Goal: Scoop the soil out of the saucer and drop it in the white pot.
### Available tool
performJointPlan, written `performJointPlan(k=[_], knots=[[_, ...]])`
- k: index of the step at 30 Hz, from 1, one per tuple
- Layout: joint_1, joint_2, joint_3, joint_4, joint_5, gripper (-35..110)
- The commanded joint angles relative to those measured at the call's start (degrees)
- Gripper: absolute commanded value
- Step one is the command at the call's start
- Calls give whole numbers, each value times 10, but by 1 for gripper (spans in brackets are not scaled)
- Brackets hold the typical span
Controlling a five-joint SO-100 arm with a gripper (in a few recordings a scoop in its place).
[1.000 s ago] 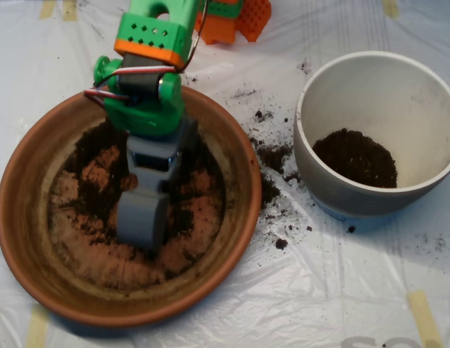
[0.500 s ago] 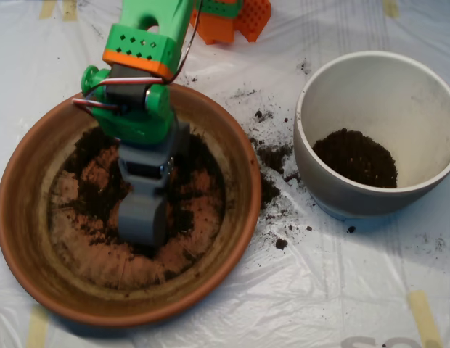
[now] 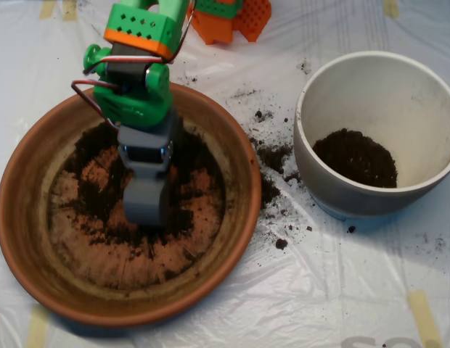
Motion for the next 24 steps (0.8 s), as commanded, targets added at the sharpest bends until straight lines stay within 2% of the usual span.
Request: performJointPlan(k=[1,11,24], knots=[[19,56,55,4,-18,35],[22,139,130,-5,-47,21],[1,183,142,-4,-58,0]])
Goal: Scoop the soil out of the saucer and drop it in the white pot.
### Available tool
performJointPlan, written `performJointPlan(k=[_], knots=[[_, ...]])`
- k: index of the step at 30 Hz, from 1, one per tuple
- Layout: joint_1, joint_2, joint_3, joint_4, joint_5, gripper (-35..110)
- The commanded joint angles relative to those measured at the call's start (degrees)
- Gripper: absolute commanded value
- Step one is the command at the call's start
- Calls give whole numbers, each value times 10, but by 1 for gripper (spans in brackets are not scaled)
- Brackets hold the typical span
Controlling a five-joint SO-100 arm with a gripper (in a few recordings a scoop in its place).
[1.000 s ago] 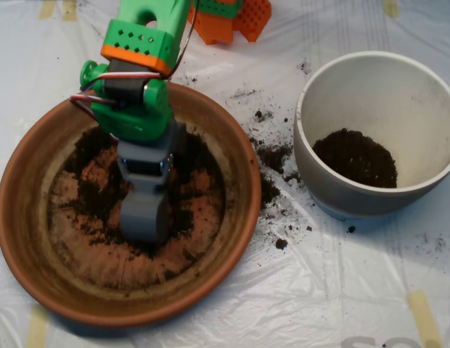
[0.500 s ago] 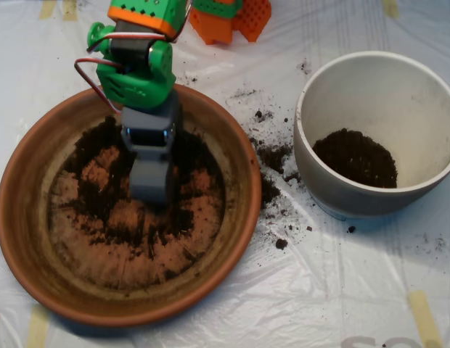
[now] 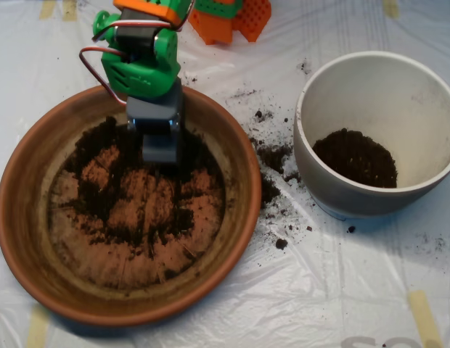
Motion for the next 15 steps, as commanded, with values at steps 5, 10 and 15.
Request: performJointPlan(k=[5,10,15], knots=[[-18,49,-18,33,-17,0],[-42,136,-33,40,25,-1],[-114,216,-127,131,88,-1]])
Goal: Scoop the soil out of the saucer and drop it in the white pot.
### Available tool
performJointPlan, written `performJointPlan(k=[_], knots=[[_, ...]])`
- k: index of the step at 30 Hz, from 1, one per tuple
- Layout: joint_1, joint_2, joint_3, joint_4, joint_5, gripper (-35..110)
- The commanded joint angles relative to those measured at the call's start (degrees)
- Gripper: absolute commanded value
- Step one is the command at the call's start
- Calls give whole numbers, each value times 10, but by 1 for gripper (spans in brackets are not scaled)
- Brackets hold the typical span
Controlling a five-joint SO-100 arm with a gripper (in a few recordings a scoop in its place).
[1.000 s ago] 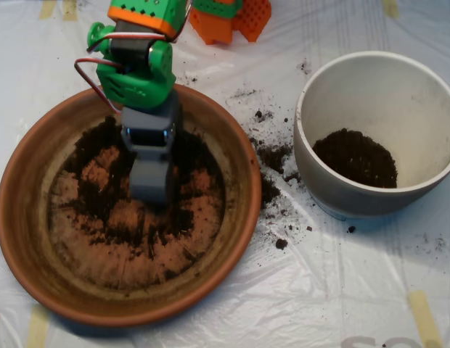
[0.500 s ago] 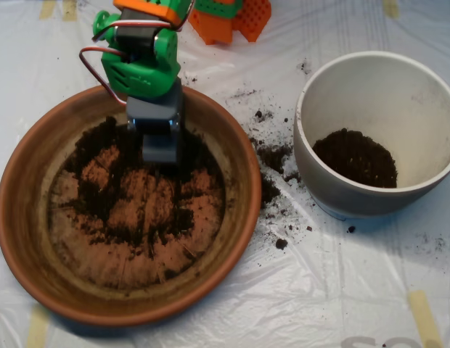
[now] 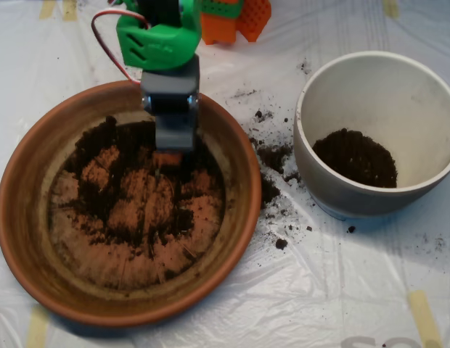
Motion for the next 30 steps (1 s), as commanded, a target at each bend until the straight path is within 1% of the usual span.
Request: performJointPlan(k=[1,7,12,16,22,25,26,27,30], knots=[[-54,90,-114,70,41,-1],[-157,101,-269,180,67,-1],[-228,87,-391,230,46,-1],[-284,19,-510,272,29,0],[-366,-109,-658,308,10,0],[-398,-148,-693,317,-2,0],[-408,-150,-693,317,-4,1],[-414,-150,-693,317,-4,7],[-425,-151,-690,323,-11,30]])
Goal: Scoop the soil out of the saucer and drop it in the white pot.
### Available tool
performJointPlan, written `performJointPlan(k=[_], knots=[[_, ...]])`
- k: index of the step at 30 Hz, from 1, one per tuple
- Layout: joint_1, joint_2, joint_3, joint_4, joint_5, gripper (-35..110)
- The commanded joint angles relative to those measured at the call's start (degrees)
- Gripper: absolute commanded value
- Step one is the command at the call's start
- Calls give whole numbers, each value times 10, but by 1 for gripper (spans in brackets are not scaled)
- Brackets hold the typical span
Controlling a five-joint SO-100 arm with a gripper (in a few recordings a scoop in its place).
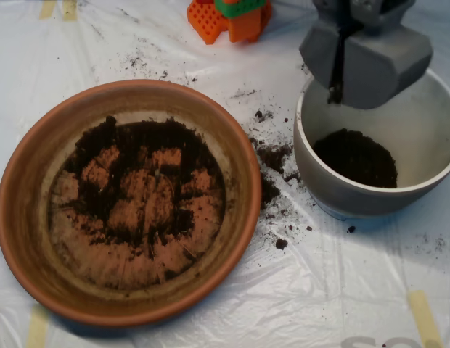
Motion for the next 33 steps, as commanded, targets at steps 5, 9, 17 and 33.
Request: performJointPlan(k=[5,9,17,33], knots=[[-13,22,-23,15,-13,34],[-11,37,-6,12,-9,33],[18,81,33,-4,4,36],[243,314,373,-163,57,44]])
